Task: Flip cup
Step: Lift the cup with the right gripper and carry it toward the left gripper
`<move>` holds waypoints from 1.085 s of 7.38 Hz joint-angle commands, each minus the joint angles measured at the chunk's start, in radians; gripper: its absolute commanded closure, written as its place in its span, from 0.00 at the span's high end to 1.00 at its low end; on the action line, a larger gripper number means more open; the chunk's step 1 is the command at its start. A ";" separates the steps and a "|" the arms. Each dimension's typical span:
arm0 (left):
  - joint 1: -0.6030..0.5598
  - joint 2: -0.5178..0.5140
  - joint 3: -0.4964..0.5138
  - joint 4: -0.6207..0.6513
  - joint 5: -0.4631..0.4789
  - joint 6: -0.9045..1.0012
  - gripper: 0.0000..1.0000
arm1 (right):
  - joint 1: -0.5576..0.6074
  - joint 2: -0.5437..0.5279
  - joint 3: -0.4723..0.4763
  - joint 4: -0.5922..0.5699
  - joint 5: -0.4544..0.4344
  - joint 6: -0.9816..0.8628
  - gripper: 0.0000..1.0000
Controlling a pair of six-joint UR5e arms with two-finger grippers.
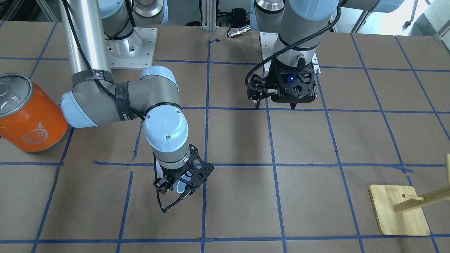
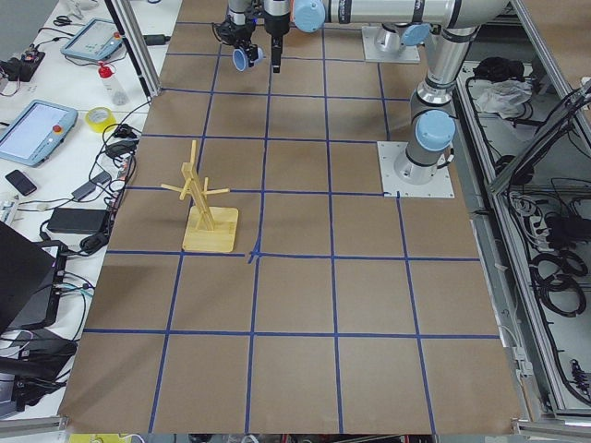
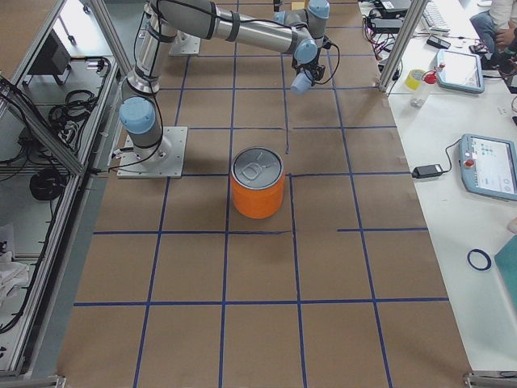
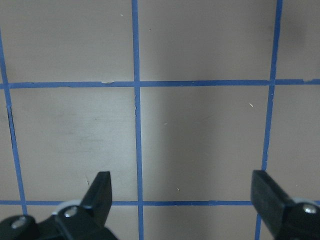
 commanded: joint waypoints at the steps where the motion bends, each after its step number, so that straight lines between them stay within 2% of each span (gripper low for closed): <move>1: 0.000 0.001 0.000 0.000 0.000 0.001 1.00 | 0.009 -0.012 -0.007 -0.006 0.002 -0.079 0.00; 4: 0.000 0.001 -0.002 -0.002 0.000 0.001 1.00 | 0.059 -0.003 0.000 -0.095 0.000 -0.263 0.00; 5: 0.000 0.003 -0.002 -0.002 0.000 0.001 1.00 | 0.085 0.018 0.000 -0.100 -0.001 -0.293 0.00; 8: 0.000 0.006 -0.002 0.000 -0.002 0.001 1.00 | 0.145 0.104 -0.003 -0.228 -0.015 -0.360 0.00</move>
